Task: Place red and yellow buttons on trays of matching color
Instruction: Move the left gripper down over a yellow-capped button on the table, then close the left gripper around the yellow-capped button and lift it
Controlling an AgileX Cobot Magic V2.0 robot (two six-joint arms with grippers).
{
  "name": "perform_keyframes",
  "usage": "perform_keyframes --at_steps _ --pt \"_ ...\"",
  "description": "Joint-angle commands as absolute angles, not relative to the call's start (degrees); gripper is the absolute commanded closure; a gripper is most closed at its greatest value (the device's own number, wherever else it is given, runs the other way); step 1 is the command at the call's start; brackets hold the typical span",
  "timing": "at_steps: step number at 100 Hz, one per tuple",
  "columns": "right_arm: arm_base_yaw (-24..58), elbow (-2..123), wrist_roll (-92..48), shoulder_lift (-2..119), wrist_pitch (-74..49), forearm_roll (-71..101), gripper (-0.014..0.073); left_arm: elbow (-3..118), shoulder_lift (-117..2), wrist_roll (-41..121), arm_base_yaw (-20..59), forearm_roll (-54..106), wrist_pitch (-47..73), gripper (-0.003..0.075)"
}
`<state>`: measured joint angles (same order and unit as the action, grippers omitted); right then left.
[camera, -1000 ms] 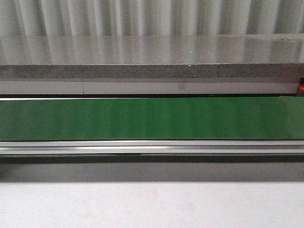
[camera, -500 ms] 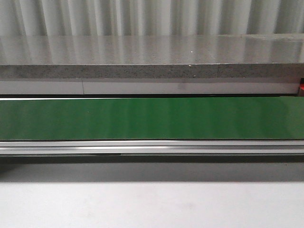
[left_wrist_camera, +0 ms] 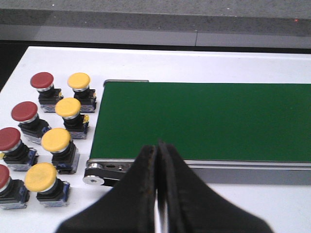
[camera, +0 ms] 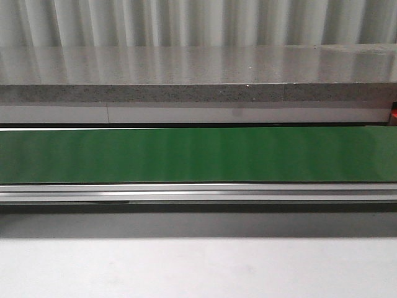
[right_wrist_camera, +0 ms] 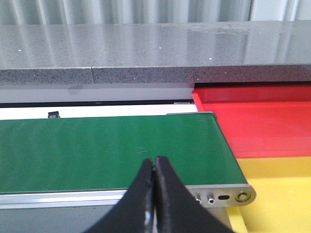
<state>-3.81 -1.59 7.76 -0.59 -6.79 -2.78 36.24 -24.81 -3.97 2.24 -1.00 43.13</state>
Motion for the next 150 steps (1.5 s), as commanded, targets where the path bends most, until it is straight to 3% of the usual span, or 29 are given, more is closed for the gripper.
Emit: perform_keyframes --at_steps 1,9,24,30,56,102,150 --pt "-4.1 -1.6 7.8 -1.5 -2.5 -3.5 0.066 40.8 -29.3 -5.8 2.1 -2.8 40.0 0.071" --pt "-4.1 -1.6 7.8 -1.5 -2.5 -3.5 0.066 42.9 -33.1 -5.8 2.1 -4.0 39.8 0.0612" --pt "-4.1 -1.6 7.8 -1.5 -2.5 -3.5 0.066 46.1 -39.4 -5.8 2.1 -4.5 39.8 0.0297" --pt "-4.1 -1.6 7.8 -1.5 -2.5 -3.5 0.066 47.3 -42.5 -5.8 2.1 -5.8 39.8 0.0246" --pt "-4.1 -1.6 7.8 -1.5 -2.5 -3.5 0.066 55.0 -55.0 -9.6 0.0 -6.9 45.0 0.032" --pt "-4.1 -1.6 7.8 -1.5 -2.5 -3.5 0.066 68.9 -79.1 -9.6 -15.5 0.0 53.6 0.0322" --pt "-4.1 -1.6 7.8 -1.5 -2.5 -3.5 0.066 88.8 -100.8 -8.2 -16.6 0.0 68.0 0.0322"
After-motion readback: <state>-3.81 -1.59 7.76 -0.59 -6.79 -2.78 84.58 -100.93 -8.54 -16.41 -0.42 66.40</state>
